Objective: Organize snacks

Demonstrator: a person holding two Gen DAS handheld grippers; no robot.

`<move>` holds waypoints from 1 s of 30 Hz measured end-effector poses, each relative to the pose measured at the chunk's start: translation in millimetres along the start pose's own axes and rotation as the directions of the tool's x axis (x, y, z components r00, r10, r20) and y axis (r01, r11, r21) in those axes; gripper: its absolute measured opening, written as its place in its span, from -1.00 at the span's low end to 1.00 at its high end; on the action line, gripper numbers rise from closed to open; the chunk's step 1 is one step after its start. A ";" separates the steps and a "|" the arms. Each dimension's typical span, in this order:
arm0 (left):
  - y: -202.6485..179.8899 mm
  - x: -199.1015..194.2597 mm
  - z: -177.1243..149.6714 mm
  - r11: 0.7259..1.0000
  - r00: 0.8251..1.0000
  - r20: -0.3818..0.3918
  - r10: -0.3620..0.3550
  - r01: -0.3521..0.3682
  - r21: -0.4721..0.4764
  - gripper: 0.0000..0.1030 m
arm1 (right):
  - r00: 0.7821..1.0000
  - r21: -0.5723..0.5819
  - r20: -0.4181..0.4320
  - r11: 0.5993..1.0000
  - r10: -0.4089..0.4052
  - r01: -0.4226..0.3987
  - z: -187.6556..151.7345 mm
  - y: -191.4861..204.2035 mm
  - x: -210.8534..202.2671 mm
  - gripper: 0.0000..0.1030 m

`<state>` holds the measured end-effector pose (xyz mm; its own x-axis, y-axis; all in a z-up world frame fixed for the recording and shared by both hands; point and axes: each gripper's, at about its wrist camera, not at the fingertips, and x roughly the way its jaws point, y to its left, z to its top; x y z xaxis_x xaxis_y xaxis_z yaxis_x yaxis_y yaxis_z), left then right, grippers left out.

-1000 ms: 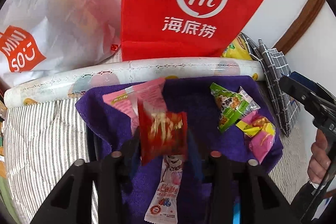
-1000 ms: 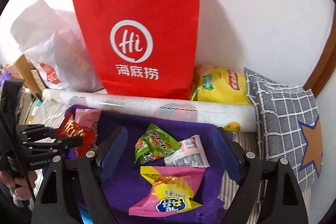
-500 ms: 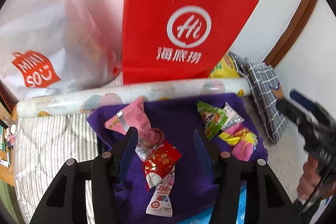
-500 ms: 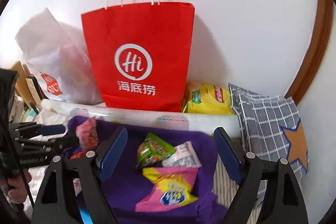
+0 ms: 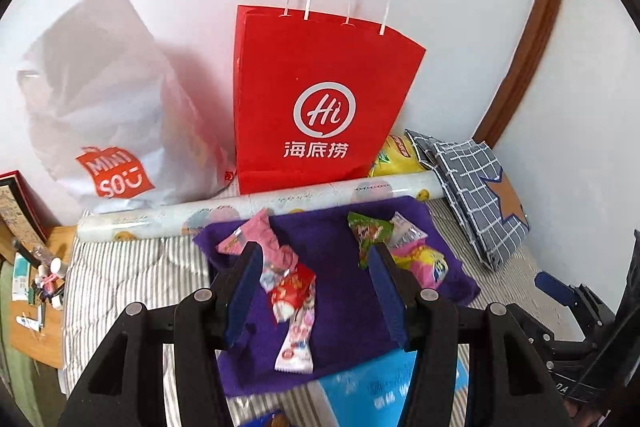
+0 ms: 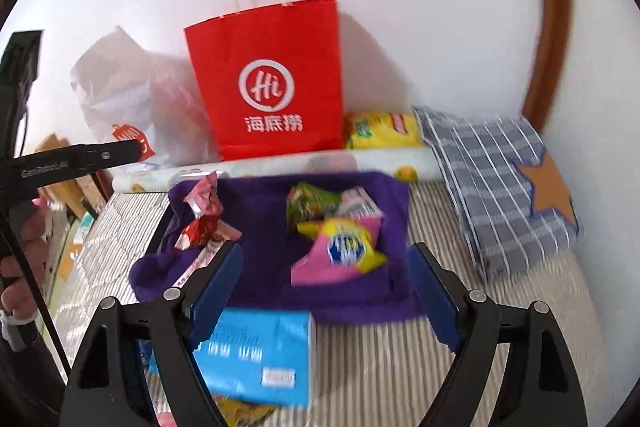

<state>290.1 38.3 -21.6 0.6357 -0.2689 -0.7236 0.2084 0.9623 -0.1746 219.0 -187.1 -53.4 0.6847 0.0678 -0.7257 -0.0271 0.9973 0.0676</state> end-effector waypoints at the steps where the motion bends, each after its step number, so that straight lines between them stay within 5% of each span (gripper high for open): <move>1: 0.4 -4.7 -6.4 1.000 1.000 0.001 0.013 -0.013 0.002 0.02 | 1.000 -0.006 -0.005 1.000 -0.011 0.011 -6.0 1.8 -2.7 0.63; 11: 28.2 -22.4 -68.9 0.997 0.997 -0.064 0.036 -0.041 -0.065 0.02 | 0.993 -0.031 -0.095 0.996 0.075 -0.078 -83.4 34.9 -15.7 0.55; 22: 58.0 -29.6 -126.3 0.986 0.987 -0.144 0.076 -0.096 -0.137 0.02 | 0.969 -0.047 -0.221 0.991 0.112 -0.126 -132.8 71.0 26.0 0.47; 30: 63.9 -24.1 -155.4 0.978 0.983 -0.165 0.074 -0.104 -0.179 0.02 | 0.957 0.014 -0.207 0.979 0.204 -0.205 -142.6 60.5 26.3 -0.11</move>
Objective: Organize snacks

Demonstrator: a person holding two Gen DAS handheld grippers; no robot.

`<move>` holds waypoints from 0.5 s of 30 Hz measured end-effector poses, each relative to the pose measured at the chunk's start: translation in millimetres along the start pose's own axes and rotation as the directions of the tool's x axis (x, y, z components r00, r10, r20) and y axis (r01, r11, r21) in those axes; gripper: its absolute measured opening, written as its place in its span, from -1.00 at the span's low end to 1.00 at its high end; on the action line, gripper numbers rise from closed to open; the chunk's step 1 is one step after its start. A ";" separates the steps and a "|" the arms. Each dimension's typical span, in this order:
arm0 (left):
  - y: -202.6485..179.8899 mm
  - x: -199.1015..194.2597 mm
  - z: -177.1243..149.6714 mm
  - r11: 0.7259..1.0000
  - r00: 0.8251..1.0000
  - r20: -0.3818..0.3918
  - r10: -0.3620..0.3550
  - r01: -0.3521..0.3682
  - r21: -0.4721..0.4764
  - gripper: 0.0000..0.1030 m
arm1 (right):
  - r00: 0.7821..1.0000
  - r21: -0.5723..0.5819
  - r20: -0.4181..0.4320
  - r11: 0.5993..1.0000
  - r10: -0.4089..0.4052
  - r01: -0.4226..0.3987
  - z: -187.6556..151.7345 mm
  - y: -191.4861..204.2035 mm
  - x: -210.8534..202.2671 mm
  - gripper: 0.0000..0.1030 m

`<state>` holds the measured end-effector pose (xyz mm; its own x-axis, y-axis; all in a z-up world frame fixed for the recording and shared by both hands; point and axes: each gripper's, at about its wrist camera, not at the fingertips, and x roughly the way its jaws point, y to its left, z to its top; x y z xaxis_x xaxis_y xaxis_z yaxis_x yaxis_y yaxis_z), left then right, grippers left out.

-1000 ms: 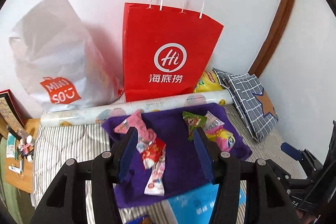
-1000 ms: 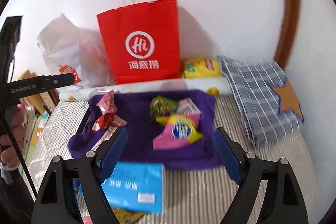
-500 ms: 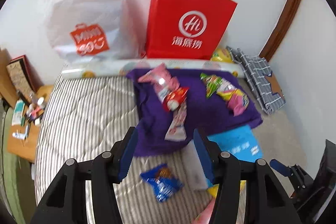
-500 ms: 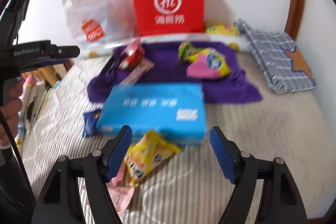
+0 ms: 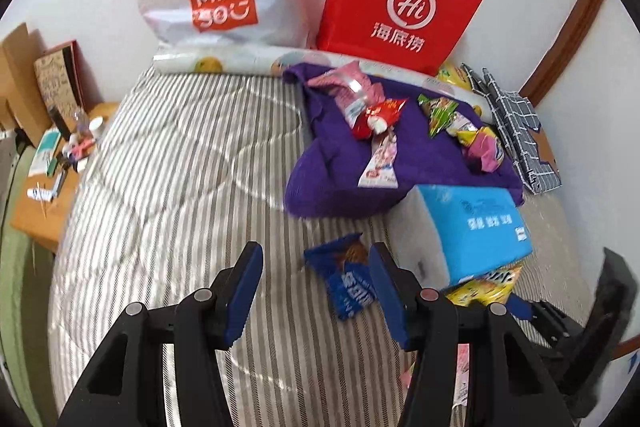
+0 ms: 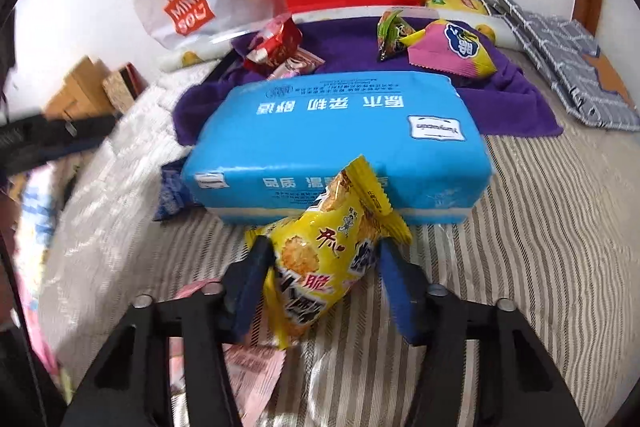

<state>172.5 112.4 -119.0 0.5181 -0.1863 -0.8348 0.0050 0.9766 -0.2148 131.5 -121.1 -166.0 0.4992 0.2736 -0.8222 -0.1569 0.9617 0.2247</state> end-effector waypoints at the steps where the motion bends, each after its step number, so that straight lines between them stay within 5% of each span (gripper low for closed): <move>1: -0.1 4.8 -3.3 1.000 1.000 -0.010 -0.005 0.004 -0.008 0.02 | 1.000 0.005 0.006 1.000 0.011 -0.011 -0.5 -2.6 -4.5 -0.21; 4: -3.0 17.8 -9.1 1.000 0.999 -0.033 0.000 -0.001 -0.025 0.02 | 0.999 0.008 0.030 1.000 0.011 -0.011 -2.9 -12.8 -19.2 -0.44; 10: -10.1 41.3 -15.5 0.999 0.998 -0.065 0.017 -0.020 -0.040 0.02 | 1.000 0.023 0.021 1.000 0.013 -0.013 -7.8 -31.8 -27.3 -0.44; 15: -12.9 53.0 -17.9 0.998 0.996 -0.085 0.006 -0.010 -0.055 0.02 | 0.998 0.045 0.035 0.997 0.057 -0.059 -7.8 -34.2 -25.3 -0.03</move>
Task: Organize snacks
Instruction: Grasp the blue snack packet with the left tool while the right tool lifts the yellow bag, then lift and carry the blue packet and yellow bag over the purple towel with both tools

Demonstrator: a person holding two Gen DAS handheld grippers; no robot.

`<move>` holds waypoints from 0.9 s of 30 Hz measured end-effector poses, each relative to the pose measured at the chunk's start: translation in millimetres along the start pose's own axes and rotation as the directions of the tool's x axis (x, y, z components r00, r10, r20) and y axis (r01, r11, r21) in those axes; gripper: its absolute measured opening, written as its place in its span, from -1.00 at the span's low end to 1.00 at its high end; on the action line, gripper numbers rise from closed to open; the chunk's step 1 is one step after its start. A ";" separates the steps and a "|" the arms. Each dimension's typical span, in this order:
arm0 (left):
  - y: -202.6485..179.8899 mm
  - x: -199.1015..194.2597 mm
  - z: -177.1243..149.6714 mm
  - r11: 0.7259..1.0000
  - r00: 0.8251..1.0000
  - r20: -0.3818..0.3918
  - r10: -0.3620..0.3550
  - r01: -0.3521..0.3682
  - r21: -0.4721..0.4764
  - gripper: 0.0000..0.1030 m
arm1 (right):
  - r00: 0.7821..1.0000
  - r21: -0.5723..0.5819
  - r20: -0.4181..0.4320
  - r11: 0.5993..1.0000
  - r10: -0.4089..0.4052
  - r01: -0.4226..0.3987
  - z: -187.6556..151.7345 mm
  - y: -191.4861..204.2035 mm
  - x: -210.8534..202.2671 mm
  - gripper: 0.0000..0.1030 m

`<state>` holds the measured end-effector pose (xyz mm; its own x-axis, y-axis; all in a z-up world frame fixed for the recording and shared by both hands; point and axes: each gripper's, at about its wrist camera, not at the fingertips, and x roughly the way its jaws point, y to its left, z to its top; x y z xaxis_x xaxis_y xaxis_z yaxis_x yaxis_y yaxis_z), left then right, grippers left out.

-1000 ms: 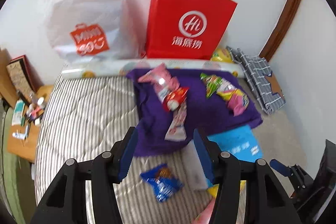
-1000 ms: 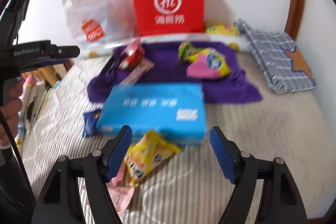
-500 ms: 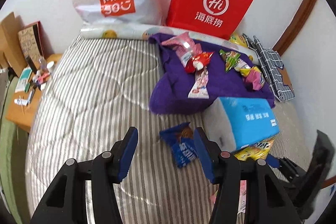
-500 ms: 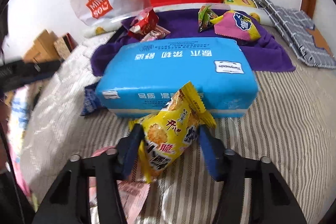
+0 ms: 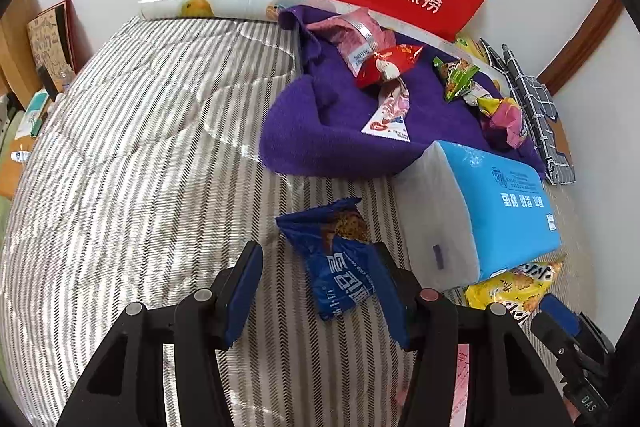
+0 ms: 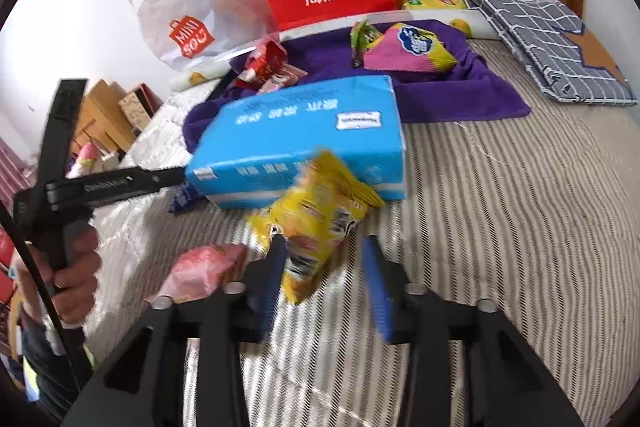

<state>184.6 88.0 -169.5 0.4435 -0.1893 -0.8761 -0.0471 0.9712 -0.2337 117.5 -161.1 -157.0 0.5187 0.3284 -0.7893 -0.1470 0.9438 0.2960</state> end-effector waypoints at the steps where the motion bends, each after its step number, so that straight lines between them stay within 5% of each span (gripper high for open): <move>1: -1.1 0.9 -0.3 1.000 1.000 0.000 0.003 -0.003 0.006 0.02 | 1.000 0.002 0.002 1.000 0.005 -0.005 1.5 0.3 2.3 0.03; 8: -8.4 9.0 1.6 1.000 1.000 -0.013 0.009 -0.009 0.030 0.02 | 0.998 0.041 -0.064 0.999 0.010 -0.008 9.8 4.2 37.9 0.21; 12: -15.1 14.1 2.7 0.999 0.999 0.013 0.033 -0.034 0.040 0.03 | 1.000 0.021 -0.030 1.000 -0.004 0.005 8.0 9.9 40.1 0.29; 19: -34.7 20.4 -3.0 0.982 0.992 0.066 0.112 -0.120 0.146 -0.05 | 0.999 0.012 -0.026 0.999 0.032 -0.032 2.4 0.1 29.9 -0.14; 23: -34.1 15.2 -6.7 0.980 0.994 0.067 0.091 -0.101 0.172 -0.27 | 1.000 0.006 -0.015 1.000 0.016 -0.016 -2.1 -8.6 15.3 -0.19; 27: -28.7 8.0 -14.8 0.980 0.995 0.064 0.082 -0.092 0.175 -0.27 | 1.000 0.006 0.006 1.000 -0.021 0.021 -3.1 -25.6 -5.4 -0.18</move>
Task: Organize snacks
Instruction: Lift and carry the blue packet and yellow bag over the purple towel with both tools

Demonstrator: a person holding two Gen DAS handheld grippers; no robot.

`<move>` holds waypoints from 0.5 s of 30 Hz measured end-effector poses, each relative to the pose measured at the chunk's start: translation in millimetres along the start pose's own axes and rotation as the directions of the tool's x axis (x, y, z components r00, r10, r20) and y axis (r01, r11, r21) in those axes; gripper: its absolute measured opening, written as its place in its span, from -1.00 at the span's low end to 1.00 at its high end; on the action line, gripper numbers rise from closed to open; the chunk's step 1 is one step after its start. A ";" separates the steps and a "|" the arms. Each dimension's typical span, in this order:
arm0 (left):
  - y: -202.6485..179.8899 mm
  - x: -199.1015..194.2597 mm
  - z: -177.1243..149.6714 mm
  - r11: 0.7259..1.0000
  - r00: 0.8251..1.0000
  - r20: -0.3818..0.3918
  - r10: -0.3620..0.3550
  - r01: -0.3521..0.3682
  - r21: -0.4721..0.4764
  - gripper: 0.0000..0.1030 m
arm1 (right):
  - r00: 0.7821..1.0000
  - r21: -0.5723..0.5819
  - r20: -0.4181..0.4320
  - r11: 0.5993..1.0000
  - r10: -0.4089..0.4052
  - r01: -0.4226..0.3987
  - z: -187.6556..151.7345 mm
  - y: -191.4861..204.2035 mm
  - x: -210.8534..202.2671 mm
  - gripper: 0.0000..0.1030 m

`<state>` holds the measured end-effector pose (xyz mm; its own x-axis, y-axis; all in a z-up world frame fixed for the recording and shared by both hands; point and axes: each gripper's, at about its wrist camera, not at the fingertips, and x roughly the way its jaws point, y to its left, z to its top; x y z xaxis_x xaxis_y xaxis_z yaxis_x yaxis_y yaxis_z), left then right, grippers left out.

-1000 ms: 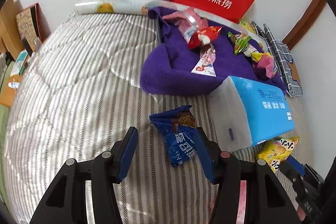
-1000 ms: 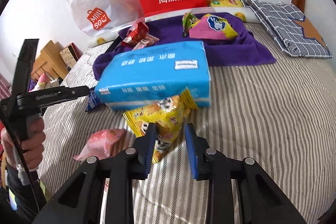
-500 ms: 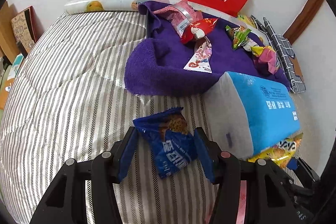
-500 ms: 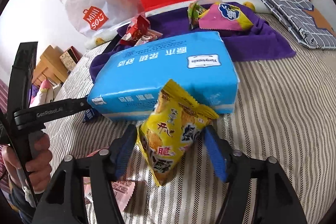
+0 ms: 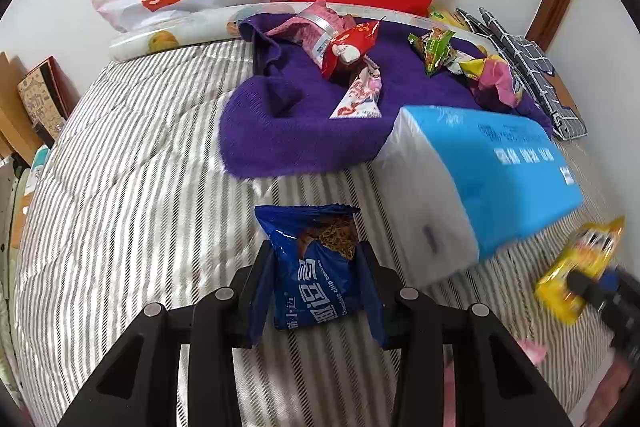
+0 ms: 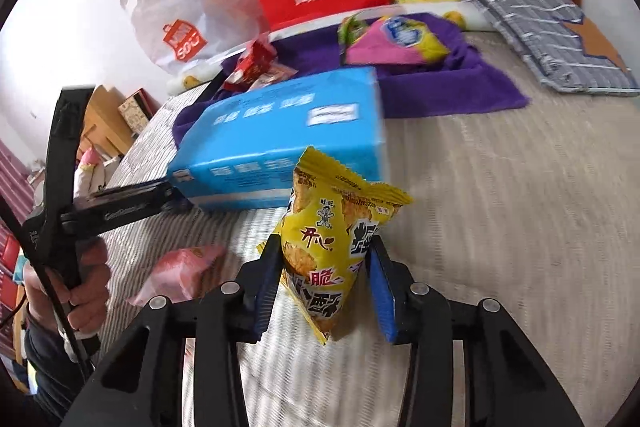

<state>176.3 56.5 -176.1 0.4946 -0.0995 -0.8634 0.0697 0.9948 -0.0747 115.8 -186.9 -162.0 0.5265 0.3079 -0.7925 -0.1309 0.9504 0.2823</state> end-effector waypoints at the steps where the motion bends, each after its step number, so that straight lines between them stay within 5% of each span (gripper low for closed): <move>1: 1.6 -2.1 -3.0 1.000 1.000 0.007 0.002 -0.002 0.000 -0.27 | 1.000 -0.010 0.004 1.000 -0.012 0.012 0.4 -4.2 -4.2 -0.18; 9: -14.5 -0.7 -13.1 0.996 0.994 0.081 0.076 -0.080 0.049 -0.15 | 0.998 0.002 -0.006 0.998 -0.066 0.066 3.9 -35.8 -1.5 -0.11; 11: -12.5 -1.5 -13.2 0.997 0.994 0.083 0.068 -0.071 0.040 -0.15 | 0.997 0.011 -0.008 0.997 -0.075 0.075 5.2 -38.2 5.3 0.11; 15: -9.0 -2.6 -13.7 0.999 0.995 0.085 0.045 -0.048 0.026 -0.16 | 0.997 0.034 -0.002 0.996 -0.080 0.080 10.4 -43.0 15.6 0.12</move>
<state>162.5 48.1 -180.0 0.5687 -0.0560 -0.8206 0.0687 0.9974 -0.0204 138.4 -223.5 -180.9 0.5337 0.2309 -0.8135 -0.0596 0.9699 0.2362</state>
